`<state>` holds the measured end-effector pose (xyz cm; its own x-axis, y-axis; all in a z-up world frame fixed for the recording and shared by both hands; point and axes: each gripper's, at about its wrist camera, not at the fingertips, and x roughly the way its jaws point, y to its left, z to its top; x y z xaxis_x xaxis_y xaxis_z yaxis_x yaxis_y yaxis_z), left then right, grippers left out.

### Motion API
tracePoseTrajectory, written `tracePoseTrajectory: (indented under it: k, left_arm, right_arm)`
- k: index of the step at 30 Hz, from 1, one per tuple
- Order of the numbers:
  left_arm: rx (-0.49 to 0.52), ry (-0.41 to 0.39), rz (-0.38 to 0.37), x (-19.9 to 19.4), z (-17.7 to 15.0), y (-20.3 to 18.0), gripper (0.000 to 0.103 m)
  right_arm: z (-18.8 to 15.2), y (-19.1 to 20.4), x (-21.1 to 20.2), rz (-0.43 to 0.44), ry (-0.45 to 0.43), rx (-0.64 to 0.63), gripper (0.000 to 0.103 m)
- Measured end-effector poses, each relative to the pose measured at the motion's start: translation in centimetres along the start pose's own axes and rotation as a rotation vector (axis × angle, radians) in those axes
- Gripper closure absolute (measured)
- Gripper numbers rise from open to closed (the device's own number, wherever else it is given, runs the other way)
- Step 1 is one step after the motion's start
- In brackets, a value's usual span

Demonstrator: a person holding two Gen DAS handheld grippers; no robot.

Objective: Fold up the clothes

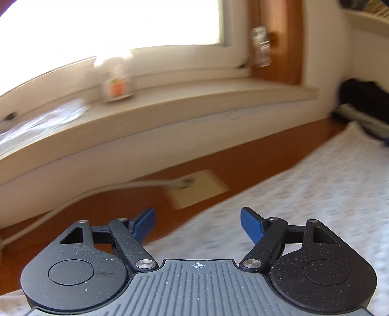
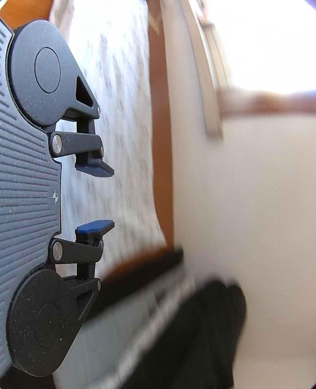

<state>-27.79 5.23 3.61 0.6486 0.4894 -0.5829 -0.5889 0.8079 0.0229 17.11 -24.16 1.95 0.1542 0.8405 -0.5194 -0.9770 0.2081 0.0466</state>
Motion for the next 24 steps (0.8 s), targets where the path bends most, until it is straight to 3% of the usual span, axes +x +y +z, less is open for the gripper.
tracePoseTrajectory:
  k: [4, 7, 16, 19, 24]
  left_arm:
    - [0.060, 0.041, -0.073, 1.2, 0.2, -2.8, 0.043]
    - [0.066, 0.050, -0.076, 2.3, 0.2, -3.2, 0.043]
    - [0.070, 0.038, -0.076, 4.5, 0.1, -3.2, 0.033]
    - [0.063, 0.042, -0.066, 4.8, 0.3, -3.0, 0.024]
    - [0.052, 0.047, -0.051, 5.4, 0.7, -2.7, 0.021]
  right_arm:
    - [-0.1, 0.9, 1.6, 0.024, 0.045, -0.031, 0.063]
    - [0.1, 0.7, 2.1, 0.020, 0.071, -0.041, 0.062]
    - [0.2, -0.3, 2.5, 0.018, 0.087, -0.068, 0.061]
    - [0.1, -0.9, 2.9, 0.015, 0.073, -0.053, 0.061]
    - [0.1, -0.8, 2.9, 0.008, 0.068, -0.047, 0.061]
